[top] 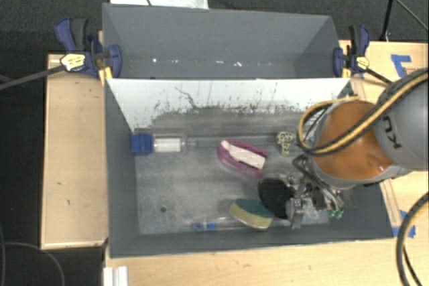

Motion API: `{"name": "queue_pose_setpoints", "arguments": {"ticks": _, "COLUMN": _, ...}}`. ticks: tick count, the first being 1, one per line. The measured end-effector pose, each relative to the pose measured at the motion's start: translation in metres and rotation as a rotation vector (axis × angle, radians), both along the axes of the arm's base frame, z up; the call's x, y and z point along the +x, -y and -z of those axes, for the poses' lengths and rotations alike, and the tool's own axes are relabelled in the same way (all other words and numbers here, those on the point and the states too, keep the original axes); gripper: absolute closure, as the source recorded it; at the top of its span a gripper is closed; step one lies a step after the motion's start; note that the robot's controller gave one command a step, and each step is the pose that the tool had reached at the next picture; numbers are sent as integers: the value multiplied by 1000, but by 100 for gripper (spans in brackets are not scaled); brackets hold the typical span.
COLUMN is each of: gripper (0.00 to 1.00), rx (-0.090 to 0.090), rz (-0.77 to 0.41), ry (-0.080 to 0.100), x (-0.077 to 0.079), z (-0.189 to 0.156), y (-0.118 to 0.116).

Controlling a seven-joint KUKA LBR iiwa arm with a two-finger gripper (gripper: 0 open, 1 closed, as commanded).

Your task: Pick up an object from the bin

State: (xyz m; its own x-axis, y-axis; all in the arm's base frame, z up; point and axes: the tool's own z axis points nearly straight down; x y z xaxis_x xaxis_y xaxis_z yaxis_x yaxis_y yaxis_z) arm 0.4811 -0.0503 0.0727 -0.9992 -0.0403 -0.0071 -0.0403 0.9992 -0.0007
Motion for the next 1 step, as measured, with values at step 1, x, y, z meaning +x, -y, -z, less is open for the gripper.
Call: {"name": "queue_pose_setpoints", "arguments": {"ticks": 1, "gripper": 100, "rx": -1, "rz": 18, "ry": 6, "x": 53, "z": -114, "y": 20}}
